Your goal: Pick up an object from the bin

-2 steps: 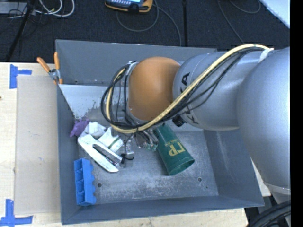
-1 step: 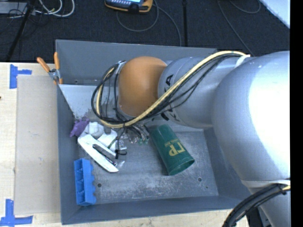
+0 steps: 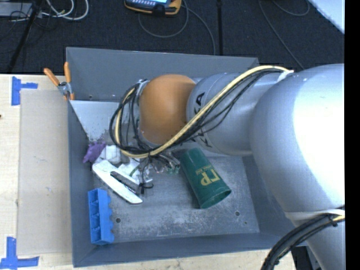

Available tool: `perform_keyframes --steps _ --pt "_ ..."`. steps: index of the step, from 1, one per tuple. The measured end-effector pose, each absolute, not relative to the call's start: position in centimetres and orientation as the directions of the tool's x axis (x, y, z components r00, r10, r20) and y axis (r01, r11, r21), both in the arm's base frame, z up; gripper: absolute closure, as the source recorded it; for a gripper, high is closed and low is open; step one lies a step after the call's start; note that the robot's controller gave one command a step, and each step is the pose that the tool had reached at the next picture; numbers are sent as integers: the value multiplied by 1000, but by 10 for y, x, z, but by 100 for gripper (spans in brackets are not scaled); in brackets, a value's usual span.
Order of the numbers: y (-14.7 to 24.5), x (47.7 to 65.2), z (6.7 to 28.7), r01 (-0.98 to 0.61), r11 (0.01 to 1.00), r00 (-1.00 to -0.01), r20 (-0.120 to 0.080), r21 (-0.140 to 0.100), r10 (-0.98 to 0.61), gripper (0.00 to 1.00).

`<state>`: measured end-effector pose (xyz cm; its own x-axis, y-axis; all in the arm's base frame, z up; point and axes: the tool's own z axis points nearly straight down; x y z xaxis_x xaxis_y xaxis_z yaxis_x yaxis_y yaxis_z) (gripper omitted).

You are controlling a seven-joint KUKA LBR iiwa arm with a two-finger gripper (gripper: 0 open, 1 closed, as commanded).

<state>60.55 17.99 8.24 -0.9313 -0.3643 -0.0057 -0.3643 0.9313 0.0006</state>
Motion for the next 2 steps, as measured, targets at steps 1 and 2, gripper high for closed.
perform_keyframes --steps 1,2 --pt "171 605 74 -633 774 -774 4 -2 -633 100" --pt "171 605 74 -632 775 -775 5 -2 -632 100"
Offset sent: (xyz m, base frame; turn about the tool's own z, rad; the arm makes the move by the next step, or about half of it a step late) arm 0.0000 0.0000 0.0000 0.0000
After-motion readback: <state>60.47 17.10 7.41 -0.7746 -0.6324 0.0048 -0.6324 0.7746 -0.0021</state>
